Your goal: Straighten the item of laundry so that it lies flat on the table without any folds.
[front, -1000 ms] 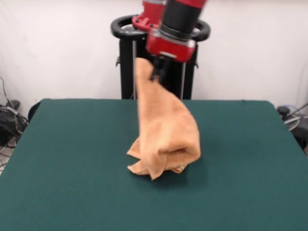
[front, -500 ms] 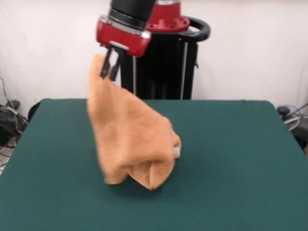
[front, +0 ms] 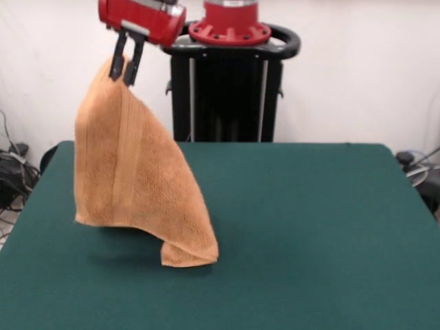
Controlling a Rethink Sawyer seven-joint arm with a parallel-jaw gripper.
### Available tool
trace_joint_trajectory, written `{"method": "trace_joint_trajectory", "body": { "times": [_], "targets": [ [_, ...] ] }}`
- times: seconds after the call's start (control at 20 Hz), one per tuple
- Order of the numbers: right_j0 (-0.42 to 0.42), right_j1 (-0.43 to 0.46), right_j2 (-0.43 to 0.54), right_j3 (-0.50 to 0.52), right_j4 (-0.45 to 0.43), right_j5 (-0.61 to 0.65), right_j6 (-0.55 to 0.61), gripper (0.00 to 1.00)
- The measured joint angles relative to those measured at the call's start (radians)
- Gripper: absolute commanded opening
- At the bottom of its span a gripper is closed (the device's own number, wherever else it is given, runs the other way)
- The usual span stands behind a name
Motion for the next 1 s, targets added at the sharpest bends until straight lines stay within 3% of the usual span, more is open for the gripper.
{"method": "trace_joint_trajectory", "body": {
  "times": [0.15, 0.4, 0.75, 0.85, 1.0],
  "targets": [
    [0.013, -0.032, 0.0, -0.007, 0.0, 0.061, -0.003, 0.0],
    [0.019, -0.056, 0.004, 0.009, -0.034, 0.027, -0.003, 0.0],
    [-0.002, -0.029, 0.008, 0.09, -0.12, -0.216, -0.003, 0.0],
    [0.039, -0.01, -0.006, 0.128, -0.137, -0.285, -0.003, 0.0],
    [0.14, -0.005, -0.044, 0.163, -0.135, -0.282, -0.001, 0.0]
  ]
}}
